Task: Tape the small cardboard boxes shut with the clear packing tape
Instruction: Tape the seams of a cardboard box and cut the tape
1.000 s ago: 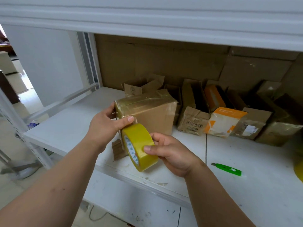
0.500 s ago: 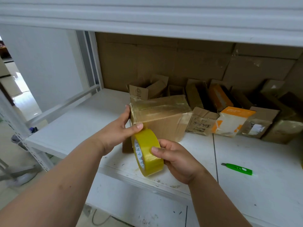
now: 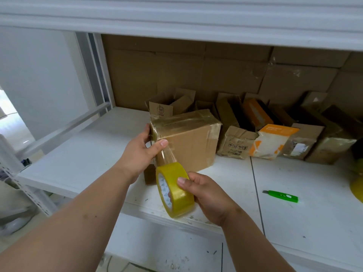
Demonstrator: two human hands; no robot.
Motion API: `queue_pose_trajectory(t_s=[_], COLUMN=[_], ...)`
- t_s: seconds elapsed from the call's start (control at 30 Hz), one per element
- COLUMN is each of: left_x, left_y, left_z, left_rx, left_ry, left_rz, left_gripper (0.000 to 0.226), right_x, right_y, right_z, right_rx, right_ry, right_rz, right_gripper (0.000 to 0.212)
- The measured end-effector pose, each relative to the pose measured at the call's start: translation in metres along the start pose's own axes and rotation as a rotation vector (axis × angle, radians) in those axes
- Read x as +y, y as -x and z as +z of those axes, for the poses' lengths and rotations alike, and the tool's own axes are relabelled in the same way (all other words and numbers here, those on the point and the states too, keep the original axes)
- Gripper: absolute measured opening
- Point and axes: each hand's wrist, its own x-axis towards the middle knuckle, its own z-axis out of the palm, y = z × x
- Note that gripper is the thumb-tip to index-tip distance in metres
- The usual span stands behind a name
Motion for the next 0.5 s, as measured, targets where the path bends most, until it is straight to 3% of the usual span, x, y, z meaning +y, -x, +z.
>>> queue_pose_trajectory(t_s=[0.17, 0.37, 0.5], left_x=[0.000, 0.008, 0.009], left_y=[0.004, 0.017, 0.034], left_z=[0.002, 0.022, 0.033], left_rx=[0.100, 0.438, 0.460], left_ry=[0.067, -0.108, -0.127], left_rz=[-0.087, -0.073, -0.082], left_gripper=[0.111, 0.042, 0.035], right_x=[0.009, 0.000, -0.005], right_y=[0.002, -0.002, -0.004], right_z=[0.004, 0.011, 0.013], right_rx=[0.074, 0.147, 0.165], right_ry=[-0.007, 0.109, 0.148], right_rz=[0.013, 0.009, 0.004], right_gripper=[0.039, 0.026, 0.016])
